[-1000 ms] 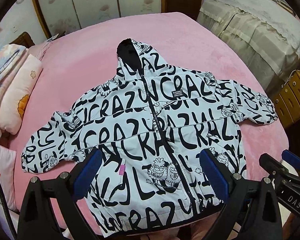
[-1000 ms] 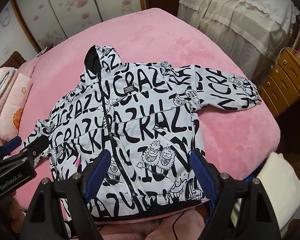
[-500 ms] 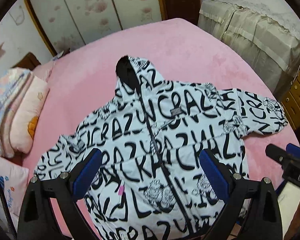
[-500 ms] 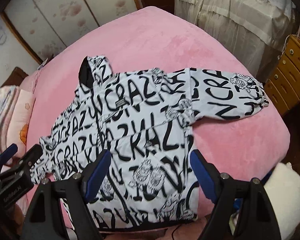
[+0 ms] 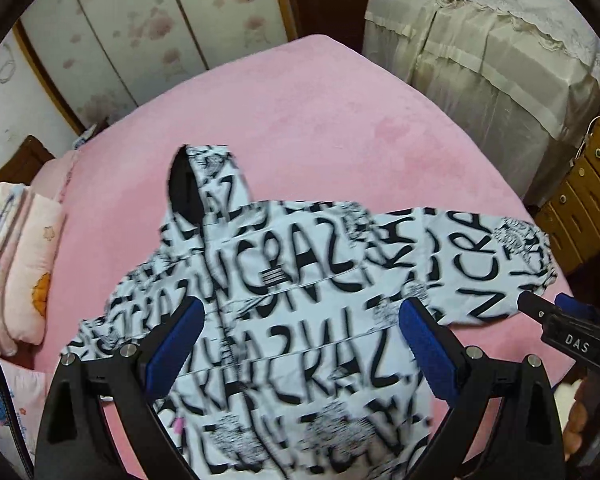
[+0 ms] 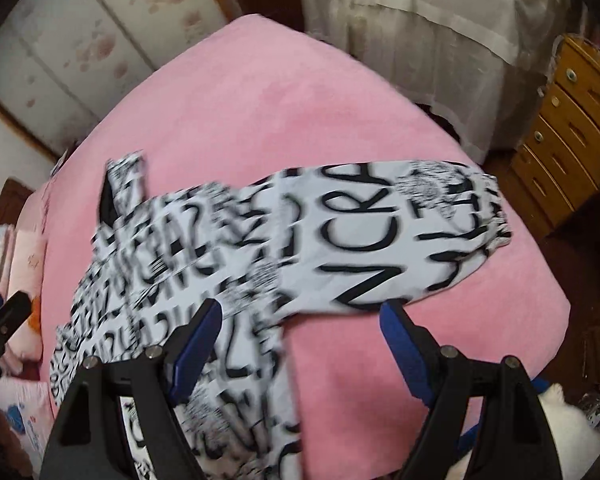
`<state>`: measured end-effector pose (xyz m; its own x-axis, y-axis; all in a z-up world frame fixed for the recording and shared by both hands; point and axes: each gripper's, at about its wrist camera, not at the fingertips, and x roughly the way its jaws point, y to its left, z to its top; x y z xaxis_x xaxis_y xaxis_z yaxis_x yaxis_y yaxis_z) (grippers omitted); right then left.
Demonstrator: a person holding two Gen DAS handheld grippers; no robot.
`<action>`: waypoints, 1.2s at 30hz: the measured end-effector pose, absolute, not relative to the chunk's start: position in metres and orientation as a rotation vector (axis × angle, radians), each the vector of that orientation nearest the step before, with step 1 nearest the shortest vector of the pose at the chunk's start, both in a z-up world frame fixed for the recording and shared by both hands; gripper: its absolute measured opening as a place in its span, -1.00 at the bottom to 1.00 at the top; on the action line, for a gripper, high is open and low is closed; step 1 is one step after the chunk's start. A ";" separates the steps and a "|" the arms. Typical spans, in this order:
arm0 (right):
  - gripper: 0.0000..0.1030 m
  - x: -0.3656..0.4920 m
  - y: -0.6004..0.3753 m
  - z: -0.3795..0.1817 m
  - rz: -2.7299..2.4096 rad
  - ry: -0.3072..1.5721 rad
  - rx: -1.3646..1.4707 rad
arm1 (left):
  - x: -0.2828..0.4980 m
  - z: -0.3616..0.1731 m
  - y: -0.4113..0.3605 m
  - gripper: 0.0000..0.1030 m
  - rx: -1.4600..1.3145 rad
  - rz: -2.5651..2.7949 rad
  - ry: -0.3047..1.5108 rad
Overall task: Fold large clothes
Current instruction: 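Move the right tool to the sleeve cuff nearest it and grasp it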
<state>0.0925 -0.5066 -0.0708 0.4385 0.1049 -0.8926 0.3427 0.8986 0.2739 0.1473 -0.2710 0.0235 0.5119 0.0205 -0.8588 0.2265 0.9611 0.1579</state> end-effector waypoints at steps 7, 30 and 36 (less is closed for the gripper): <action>0.59 0.110 -0.604 -0.119 -0.238 1.128 0.525 | 0.180 0.000 -0.336 0.89 0.254 -0.205 1.032; 0.33 0.095 -0.762 -0.270 -0.432 1.173 0.909 | 0.232 -0.082 -0.427 0.89 0.259 -0.223 1.124; -0.04 0.110 -0.753 -0.274 -0.463 1.191 0.842 | 0.243 -0.101 -0.420 0.89 0.250 -0.188 1.190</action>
